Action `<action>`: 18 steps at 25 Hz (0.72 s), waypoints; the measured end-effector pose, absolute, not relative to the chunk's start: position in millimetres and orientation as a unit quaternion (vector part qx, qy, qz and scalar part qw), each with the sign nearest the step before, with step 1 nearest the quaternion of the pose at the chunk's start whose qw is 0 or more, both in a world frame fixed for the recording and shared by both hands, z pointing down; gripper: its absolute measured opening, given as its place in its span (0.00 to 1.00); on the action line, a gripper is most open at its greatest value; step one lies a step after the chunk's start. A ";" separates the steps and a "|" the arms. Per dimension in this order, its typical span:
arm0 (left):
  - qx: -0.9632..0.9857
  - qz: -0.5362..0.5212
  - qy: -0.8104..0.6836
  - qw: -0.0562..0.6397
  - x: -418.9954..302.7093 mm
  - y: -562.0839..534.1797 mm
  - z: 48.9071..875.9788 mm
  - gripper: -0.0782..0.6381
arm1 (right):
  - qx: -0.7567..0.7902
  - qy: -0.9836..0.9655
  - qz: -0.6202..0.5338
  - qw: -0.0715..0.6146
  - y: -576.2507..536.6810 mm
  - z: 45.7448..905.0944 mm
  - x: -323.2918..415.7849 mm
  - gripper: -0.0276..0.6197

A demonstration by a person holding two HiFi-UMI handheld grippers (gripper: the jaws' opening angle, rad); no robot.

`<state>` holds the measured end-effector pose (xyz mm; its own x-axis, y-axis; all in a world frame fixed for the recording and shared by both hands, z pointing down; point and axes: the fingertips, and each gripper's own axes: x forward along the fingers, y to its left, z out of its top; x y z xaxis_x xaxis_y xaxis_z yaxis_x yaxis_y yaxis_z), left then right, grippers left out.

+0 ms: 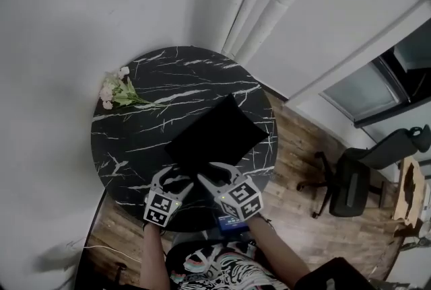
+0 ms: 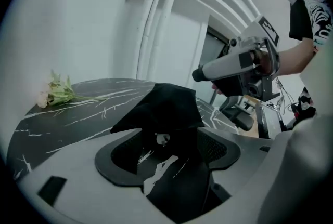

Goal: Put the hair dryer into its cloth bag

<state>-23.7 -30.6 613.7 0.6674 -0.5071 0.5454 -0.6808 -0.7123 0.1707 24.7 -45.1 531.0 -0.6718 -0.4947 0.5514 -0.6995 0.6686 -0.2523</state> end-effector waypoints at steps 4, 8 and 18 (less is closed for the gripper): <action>0.895 0.175 -0.369 0.178 -30.6 -27.1 579.5 0.55 | 0.359 -0.885 0.214 0.205 -29.4 517.3 31.2 0.22; 0.894 0.097 -0.405 0.165 -30.1 -30.2 530.3 0.34 | 0.392 -0.882 0.199 0.170 -18.5 498.4 43.3 0.22; 0.878 0.087 -0.463 0.087 -16.6 0.3 456.5 0.13 | 0.426 -0.884 0.136 0.134 25.4 458.5 69.7 0.09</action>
